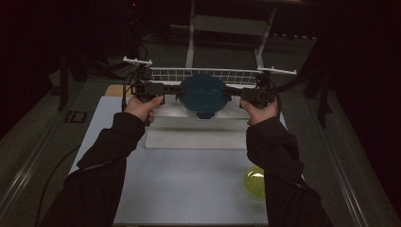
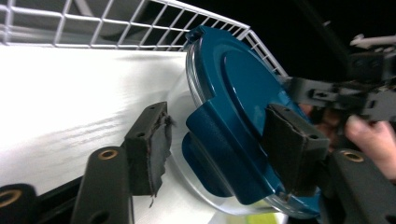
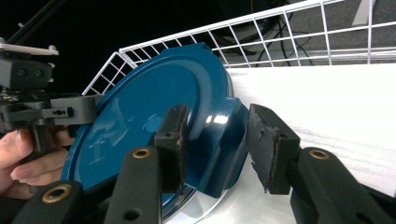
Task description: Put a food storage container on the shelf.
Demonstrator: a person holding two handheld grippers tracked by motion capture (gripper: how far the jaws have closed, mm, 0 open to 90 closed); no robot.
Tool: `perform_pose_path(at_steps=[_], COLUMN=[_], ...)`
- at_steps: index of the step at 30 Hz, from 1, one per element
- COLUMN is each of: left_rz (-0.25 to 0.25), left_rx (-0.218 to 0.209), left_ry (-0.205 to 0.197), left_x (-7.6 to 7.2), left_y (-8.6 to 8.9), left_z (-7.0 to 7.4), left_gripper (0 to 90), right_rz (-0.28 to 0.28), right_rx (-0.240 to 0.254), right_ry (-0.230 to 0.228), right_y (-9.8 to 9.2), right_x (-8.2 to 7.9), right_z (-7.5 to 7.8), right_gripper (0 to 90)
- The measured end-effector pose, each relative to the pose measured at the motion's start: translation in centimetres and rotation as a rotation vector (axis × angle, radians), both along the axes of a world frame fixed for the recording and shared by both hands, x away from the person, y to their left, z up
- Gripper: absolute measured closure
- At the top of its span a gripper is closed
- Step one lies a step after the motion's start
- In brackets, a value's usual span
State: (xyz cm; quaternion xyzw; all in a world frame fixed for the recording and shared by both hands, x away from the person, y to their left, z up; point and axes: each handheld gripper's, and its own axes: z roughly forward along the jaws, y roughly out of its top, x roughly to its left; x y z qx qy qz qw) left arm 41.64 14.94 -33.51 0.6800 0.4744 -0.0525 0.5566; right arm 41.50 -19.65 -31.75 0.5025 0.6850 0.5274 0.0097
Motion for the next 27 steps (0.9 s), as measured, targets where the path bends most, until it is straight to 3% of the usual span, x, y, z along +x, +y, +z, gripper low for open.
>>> perform_pose_path(at_steps=[3,9,11,17,22,27], left_rz=[0.022,0.009,0.008,0.039,0.053,0.067], left_rx=[0.021,0.031,0.073,0.100,0.123,0.149], left_ry=[-0.056,-0.157,-0.209,-0.300,-0.348,-0.368], left_x=[-0.6,-1.6,-2.1,-3.5,-4.6,-5.9], left_y=[0.1,0.5,0.4,0.4,0.8,1.5], left_z=[0.5,1.2,1.5,2.0,2.1,1.5], left_gripper=[37.6,30.1,24.8,14.3,7.1,1.1], right_rz=[0.008,0.021,0.020,0.018,0.036,0.075], right_rx=[-0.001,-0.028,-0.048,-0.072,-0.083,-0.086], right_ry=[-0.006,-0.027,-0.040,-0.063,-0.080,-0.106], right_y=[0.0,-0.2,-0.2,-0.7,-0.7,-0.2], right_x=[-0.3,-1.1,-1.4,-2.3,-3.6,-5.4], right_z=[0.0,0.3,0.5,0.8,0.8,0.8], right_gripper=[57.5,56.4,56.5,56.5,57.0,59.3])
